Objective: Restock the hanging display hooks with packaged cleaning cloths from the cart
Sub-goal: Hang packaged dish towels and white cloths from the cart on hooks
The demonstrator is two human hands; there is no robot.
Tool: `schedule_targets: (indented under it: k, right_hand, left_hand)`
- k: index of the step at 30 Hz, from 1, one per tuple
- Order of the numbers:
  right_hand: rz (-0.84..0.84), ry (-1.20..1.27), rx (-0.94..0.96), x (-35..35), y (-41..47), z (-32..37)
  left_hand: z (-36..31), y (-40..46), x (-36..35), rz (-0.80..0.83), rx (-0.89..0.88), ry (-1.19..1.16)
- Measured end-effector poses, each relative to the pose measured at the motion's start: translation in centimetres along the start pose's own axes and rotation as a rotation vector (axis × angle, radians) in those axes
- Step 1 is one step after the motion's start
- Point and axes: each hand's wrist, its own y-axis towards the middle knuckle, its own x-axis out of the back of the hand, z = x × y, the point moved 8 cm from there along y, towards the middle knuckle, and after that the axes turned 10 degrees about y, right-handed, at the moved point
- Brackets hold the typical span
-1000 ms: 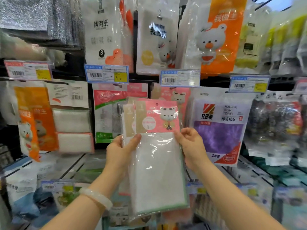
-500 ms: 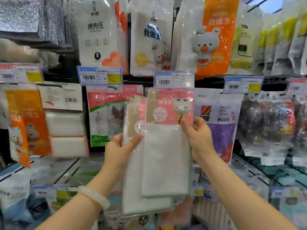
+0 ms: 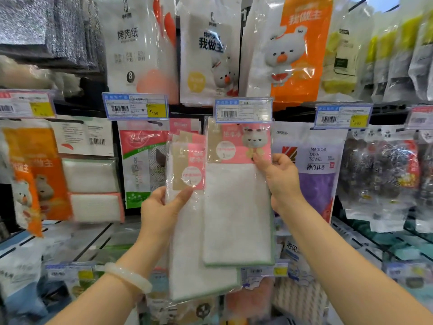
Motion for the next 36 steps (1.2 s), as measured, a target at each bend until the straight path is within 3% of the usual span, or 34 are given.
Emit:
schedule_targets:
  k: [5,7,11,14,22,27,30,32,34,36]
  right_hand:
    - [-0.035,-0.205,0.026,0.7,1.7,-0.9]
    - [-0.021,-0.295,0.156,0.7,1.6,-0.4]
    - [0.206,-0.516,0.410,-0.1,0.1,-0.4]
    - [0.296,-0.644,0.370,-0.8,0.6,-1.6]
    - [0.246,-0.817,0.306,-1.8,4.9,-3.5]
    - [0.307,-1.232,0.176,-3.1,5.9,-6.2]
    - [0.235,-1.165,0.160,-3.0,3.4,-6.2]
    - [0.277,-0.952,0.179,-3.8,0.8,-6.0]
    - [0.385,-0.735,0.010,-5.0,-1.9,-6.9]
    - [0.386,-0.597,-0.066,-5.4,-3.2,-7.4]
  left_hand:
    - [-0.2,0.1,1.0,-0.014,-0.012,0.030]
    - [-0.1,0.2,1.5,-0.026,-0.017,0.042]
    - [0.1,0.4,3.1,-0.094,-0.036,0.091]
    - [0.4,0.5,4.5,-0.132,-0.037,0.134]
    - [0.4,0.1,8.4,-0.240,-0.047,0.186]
    - [0.5,-0.2,9.5,-0.261,-0.021,0.183]
    - [0.5,-0.3,8.7,-0.248,-0.028,0.158]
    - [0.4,-0.3,7.5,-0.223,-0.044,0.146]
    - [0.4,-0.3,6.0,-0.187,-0.049,0.141]
    - [0.5,-0.2,4.3,-0.149,-0.047,0.133]
